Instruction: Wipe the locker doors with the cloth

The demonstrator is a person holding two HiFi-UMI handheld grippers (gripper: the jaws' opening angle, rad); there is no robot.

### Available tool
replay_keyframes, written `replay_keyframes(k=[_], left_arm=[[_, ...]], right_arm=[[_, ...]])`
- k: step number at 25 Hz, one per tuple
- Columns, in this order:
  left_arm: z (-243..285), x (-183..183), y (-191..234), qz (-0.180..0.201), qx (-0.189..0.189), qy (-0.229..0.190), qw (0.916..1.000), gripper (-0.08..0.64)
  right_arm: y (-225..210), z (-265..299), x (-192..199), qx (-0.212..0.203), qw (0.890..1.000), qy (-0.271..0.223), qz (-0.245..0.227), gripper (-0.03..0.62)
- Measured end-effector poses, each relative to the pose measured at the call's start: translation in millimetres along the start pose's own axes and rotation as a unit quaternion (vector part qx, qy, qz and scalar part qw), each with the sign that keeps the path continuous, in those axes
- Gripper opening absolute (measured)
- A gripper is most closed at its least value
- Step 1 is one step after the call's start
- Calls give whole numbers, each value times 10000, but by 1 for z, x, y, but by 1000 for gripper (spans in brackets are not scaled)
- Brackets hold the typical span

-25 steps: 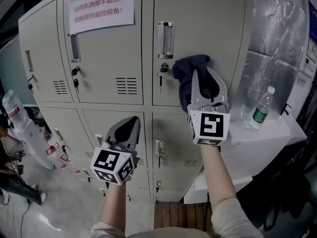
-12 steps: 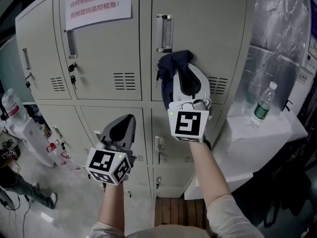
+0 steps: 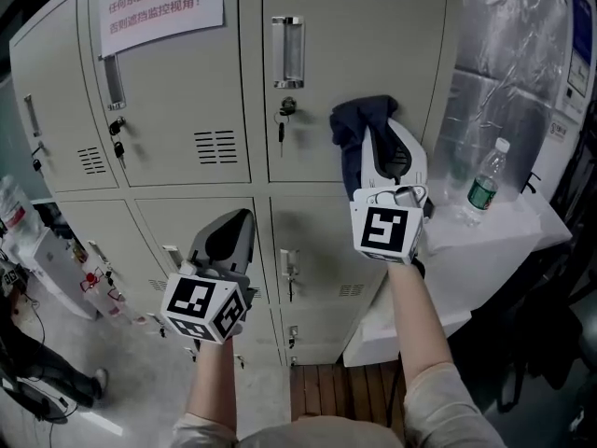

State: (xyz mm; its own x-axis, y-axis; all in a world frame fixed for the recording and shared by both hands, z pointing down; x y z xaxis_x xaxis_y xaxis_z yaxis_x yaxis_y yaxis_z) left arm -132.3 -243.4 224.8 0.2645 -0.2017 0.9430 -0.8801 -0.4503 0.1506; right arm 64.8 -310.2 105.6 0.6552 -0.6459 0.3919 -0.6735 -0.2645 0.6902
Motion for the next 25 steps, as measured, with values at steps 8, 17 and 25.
replay_keyframes(k=[8,17,25], left_arm=[[2,9,-3,-85,83,76,9999,-2],[-6,18,1,-147,22,176,9997,-2],[-21,22,7,-181,-131,211,9995,-2]], right_arm=[[-29,-14,38,157,9991,332,-230,54],[-44,-28,67,246,9961,692,-488,51],[-50,-33,79,324,9942,855,-574,49]])
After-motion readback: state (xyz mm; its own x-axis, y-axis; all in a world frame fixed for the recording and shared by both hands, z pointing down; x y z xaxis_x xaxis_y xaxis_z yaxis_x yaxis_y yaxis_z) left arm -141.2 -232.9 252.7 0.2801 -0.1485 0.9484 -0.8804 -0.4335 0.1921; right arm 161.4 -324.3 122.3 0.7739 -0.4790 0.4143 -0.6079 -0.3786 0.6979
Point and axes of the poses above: the fingertips, and each gripper's own axes: z forward along the fingers, y to its left, x out of its underside, the point moved 4 cm from there along -z, backward along the fingers, and after that the axes turned 13 degrees about -z, right-handed, at the moved point
